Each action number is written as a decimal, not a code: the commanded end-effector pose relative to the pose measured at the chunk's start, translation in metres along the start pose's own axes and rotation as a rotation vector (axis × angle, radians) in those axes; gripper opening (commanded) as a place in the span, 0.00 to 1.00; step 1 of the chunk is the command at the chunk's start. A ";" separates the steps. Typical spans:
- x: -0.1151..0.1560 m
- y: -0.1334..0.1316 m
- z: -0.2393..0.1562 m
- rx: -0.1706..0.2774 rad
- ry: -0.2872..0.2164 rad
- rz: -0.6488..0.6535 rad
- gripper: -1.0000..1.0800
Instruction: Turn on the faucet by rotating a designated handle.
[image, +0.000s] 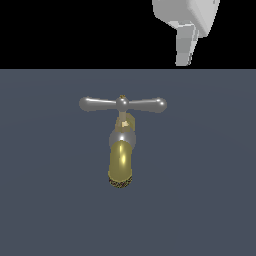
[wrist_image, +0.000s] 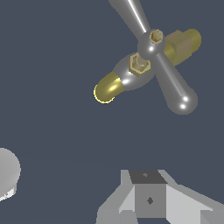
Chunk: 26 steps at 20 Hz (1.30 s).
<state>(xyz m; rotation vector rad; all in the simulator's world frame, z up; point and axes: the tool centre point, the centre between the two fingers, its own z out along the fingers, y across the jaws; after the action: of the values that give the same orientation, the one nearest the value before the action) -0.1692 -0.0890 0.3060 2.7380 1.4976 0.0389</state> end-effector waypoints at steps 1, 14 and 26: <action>0.002 0.006 0.012 0.002 -0.001 -0.061 0.00; 0.017 0.033 0.070 0.017 -0.006 -0.348 0.00; 0.031 0.046 0.104 0.029 -0.005 -0.518 0.00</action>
<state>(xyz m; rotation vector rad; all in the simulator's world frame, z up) -0.1127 -0.0889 0.2069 2.2920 2.1422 0.0010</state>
